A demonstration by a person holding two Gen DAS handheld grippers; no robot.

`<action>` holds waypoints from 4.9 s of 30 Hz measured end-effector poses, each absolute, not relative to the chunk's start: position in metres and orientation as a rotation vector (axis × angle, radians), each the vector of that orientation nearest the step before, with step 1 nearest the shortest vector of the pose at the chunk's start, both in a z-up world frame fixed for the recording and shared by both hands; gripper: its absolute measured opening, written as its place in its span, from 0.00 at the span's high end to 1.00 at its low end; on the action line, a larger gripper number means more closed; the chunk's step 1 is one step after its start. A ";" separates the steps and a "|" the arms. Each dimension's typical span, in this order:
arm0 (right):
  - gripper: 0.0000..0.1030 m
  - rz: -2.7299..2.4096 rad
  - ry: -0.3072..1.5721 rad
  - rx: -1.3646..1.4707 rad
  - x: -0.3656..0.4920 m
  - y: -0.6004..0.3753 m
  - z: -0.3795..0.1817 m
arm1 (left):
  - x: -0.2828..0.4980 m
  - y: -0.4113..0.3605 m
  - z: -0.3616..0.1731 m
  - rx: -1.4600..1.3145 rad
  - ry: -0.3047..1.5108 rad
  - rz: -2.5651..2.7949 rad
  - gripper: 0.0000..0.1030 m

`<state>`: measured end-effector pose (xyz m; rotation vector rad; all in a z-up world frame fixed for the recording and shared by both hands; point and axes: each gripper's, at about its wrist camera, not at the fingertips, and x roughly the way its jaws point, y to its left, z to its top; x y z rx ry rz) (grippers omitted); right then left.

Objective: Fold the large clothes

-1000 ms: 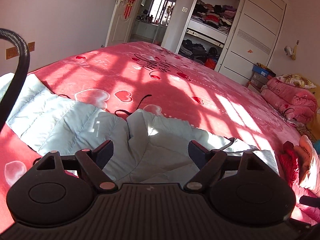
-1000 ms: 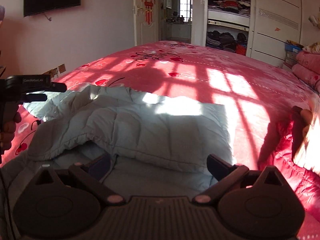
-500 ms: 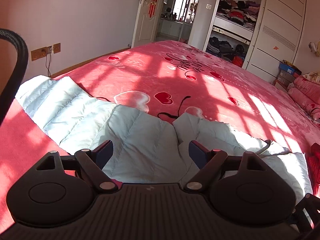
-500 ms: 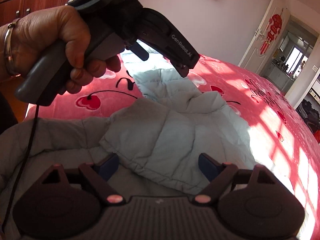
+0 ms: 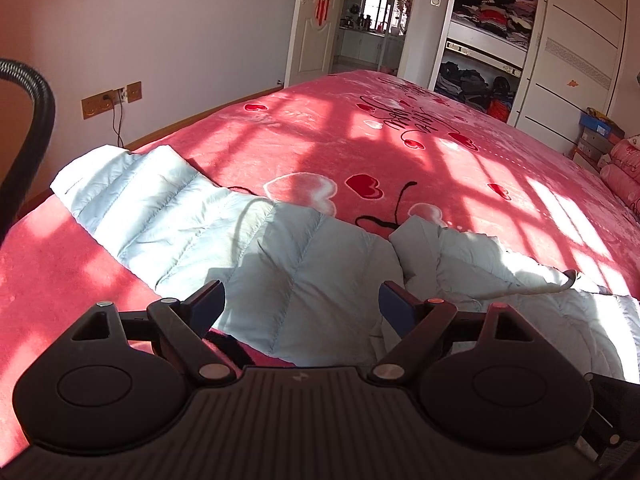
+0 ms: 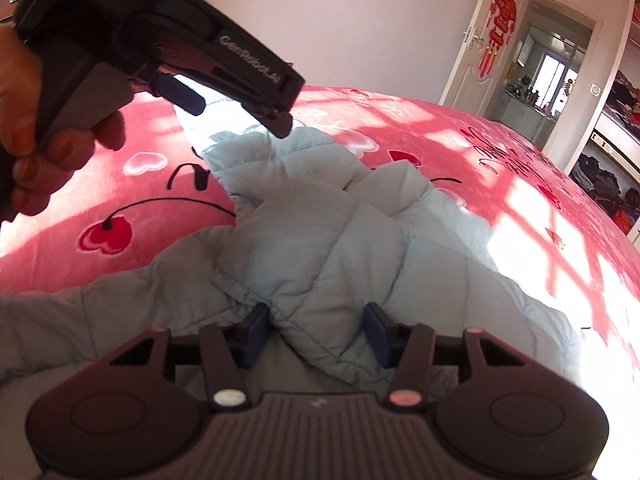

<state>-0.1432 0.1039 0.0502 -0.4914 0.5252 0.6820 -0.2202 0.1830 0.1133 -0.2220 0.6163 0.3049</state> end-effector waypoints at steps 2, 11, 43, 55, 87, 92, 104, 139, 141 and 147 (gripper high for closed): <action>0.50 0.659 0.533 -0.470 -0.132 0.106 0.050 | -0.221 0.185 0.113 -0.225 0.620 0.310 0.00; 0.43 0.571 0.586 -0.353 -0.077 0.111 0.051 | -0.220 0.186 0.112 -0.229 0.636 0.308 0.00; 0.07 0.025 0.499 -0.001 -0.101 -0.116 0.078 | -0.207 0.138 0.108 -0.260 0.550 0.037 0.00; 0.24 0.042 0.620 0.158 -0.082 -0.140 0.034 | -0.181 0.121 0.071 -0.236 0.680 0.057 0.01; 0.01 -0.121 0.637 0.215 -0.182 -0.161 0.036 | -0.241 0.100 0.105 -0.177 0.568 0.060 0.00; 0.01 -0.083 0.653 0.141 -0.220 -0.141 0.029 | -0.257 0.099 0.110 -0.202 0.571 0.071 0.00; 0.01 0.021 0.700 0.230 -0.273 -0.099 0.033 | -0.323 0.101 0.121 -0.253 0.610 0.092 0.00; 0.01 0.263 0.218 0.006 -0.355 -0.025 0.202 | -0.382 0.205 0.207 -0.349 0.414 0.279 0.00; 0.01 0.247 0.189 -0.038 -0.348 -0.022 0.201 | -0.373 0.213 0.198 -0.376 0.429 0.312 0.00; 0.01 0.178 0.120 -0.094 -0.320 -0.030 0.179 | -0.339 0.242 0.175 -0.467 0.454 0.388 0.00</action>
